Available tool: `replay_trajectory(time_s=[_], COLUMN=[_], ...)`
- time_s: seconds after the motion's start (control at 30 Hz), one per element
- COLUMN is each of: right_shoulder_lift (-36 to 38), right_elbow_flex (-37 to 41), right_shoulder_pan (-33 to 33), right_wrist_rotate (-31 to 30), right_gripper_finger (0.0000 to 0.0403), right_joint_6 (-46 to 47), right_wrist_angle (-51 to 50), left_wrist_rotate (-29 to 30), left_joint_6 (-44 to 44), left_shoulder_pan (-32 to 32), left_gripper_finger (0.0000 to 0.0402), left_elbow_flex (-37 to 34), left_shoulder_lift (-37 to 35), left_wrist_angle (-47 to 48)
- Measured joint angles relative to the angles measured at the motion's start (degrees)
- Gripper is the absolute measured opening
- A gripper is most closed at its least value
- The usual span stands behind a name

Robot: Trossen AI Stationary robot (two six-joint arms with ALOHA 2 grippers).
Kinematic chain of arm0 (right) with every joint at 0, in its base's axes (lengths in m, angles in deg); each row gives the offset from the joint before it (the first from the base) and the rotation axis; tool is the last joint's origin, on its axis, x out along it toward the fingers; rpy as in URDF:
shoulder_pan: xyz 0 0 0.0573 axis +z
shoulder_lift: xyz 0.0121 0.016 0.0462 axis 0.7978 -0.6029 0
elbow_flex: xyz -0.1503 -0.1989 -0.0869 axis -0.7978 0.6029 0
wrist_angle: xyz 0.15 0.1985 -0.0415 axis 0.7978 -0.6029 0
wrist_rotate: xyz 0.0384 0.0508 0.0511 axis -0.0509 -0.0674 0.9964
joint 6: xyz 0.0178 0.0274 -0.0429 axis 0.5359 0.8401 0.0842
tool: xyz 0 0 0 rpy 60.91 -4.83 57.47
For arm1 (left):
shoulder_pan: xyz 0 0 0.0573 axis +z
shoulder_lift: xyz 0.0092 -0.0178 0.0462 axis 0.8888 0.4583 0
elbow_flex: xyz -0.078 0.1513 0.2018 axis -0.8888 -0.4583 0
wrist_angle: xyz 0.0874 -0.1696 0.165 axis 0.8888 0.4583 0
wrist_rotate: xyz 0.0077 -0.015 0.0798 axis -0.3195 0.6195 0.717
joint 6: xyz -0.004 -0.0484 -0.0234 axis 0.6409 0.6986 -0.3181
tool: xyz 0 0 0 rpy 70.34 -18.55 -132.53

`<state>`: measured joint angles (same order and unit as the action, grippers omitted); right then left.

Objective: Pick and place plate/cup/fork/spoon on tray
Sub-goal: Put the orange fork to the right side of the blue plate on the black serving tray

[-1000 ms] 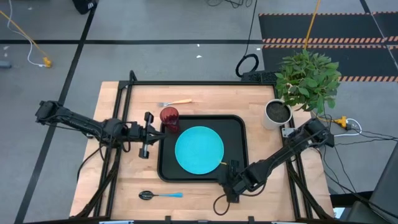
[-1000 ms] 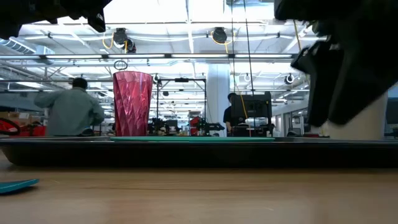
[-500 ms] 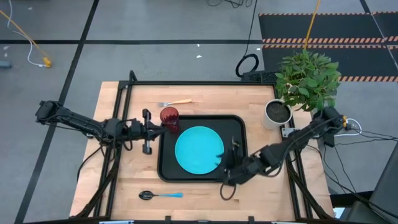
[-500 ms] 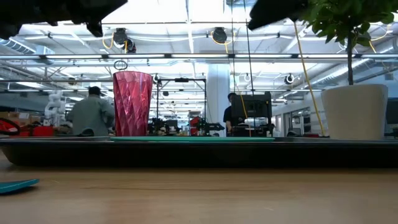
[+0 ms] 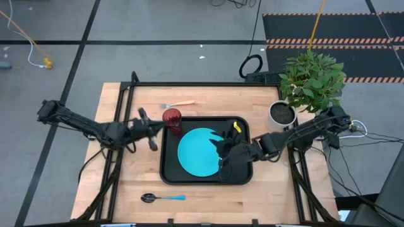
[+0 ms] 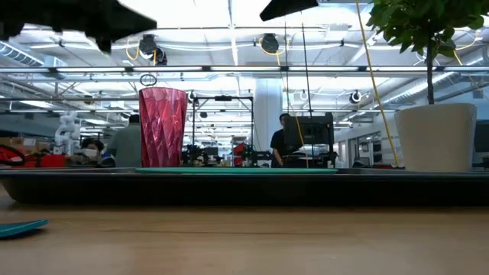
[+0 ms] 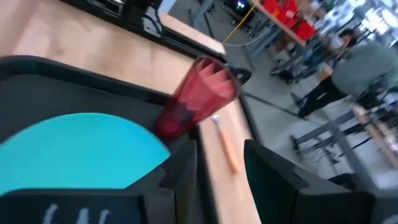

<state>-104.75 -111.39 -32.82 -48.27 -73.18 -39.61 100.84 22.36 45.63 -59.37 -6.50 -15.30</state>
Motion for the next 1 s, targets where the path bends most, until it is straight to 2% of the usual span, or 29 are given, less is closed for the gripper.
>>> replay_trajectory(time_s=[0.1,0.23,0.37,0.47,0.6,0.8,0.87,1.0], right_shoulder_lift=[0.00,0.02,0.00,0.03,2.30,7.43,9.94,15.02], right_elbow_flex=[0.21,4.21,9.20,10.51,10.50,15.18,15.97,17.34], right_shoulder_pan=[-0.90,-2.08,-2.99,-3.68,-3.95,-3.45,-3.56,-3.98], right_wrist_rotate=[0.04,0.25,0.25,0.19,0.30,0.99,0.53,0.41], right_gripper_finger=[0.0125,0.0125,0.0125,0.0125,0.0125,0.0125,0.0125,0.0125], right_joint_6=[-2.64,-3.15,-5.32,-9.93,-7.71,-7.27,-7.28,-7.84], right_wrist_angle=[0.33,1.67,7.34,10.47,10.03,10.27,10.35,10.46], left_wrist_rotate=[6.13,6.07,5.46,-0.59,-9.75,-34.47,-37.57,-38.34], left_joint_6=[0.54,3.74,8.08,10.39,10.71,1.80,-2.19,-9.71], left_shoulder_pan=[1.63,4.56,10.36,17.38,29.48,49.18,52.86,58.25], left_gripper_finger=[0.0014,0.0014,0.0014,0.0014,0.0014,0.0014,0.0014,0.0015], left_elbow_flex=[5.73,17.51,29.94,38.25,45.83,51.47,53.21,58.43], left_shoulder_lift=[-1.56,-0.83,2.75,5.60,10.06,20.58,25.35,34.56], left_wrist_angle=[9.60,32.07,52.00,62.81,72.81,77.13,78.28,81.97])
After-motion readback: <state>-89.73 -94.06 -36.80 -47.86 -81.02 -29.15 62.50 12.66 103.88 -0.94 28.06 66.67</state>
